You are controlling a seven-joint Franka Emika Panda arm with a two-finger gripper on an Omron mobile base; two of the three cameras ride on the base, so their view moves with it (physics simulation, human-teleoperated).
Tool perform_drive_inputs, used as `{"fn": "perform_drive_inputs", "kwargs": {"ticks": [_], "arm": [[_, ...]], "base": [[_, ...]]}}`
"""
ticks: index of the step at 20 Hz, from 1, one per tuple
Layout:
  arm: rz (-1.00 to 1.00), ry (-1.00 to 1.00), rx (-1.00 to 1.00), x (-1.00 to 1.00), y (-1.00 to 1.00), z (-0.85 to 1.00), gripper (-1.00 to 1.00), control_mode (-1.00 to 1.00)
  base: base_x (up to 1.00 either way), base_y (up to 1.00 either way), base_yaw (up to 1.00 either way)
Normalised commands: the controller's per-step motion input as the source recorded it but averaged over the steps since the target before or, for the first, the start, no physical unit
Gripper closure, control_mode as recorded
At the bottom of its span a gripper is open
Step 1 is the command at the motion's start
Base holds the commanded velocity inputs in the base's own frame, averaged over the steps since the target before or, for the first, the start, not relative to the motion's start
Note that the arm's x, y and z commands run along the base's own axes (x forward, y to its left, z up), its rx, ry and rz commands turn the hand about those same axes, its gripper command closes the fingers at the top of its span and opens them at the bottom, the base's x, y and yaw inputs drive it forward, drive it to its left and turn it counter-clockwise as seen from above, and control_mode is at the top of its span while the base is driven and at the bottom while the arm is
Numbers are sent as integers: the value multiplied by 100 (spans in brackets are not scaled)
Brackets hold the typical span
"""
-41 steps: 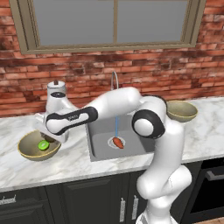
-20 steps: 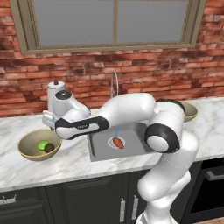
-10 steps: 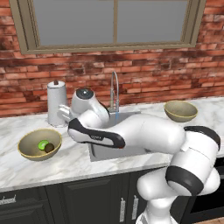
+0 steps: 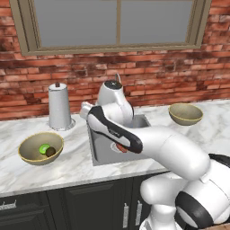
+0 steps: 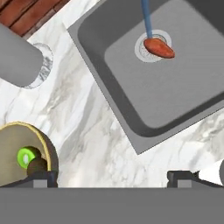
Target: Pick the kiwis from the sink and place them in one bowl. Place the sweet potato in the other bowl. Then turn off the sink faucet.
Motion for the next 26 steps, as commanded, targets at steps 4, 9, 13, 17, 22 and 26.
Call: {"fn": "perform_drive_inputs", "kwargs": {"ticks": [4,9,13,17,22,26], "arm": [[0,12,-5,-30,-50,0,-100,-100],[0,15,-17,-32,-20,-1,-100,-100],[0,5,-18,-17,-28,0,-100,-100],[3,0,-11,-9,-50,0,-100,-100],[11,0,-6,-11,-69,0,-100,-100],[11,0,-2,-4,-69,0,-100,-100]], "base": [[0,0,0],[0,0,0],[0,0,0],[0,0,0],[0,0,0],[0,0,0]]}}
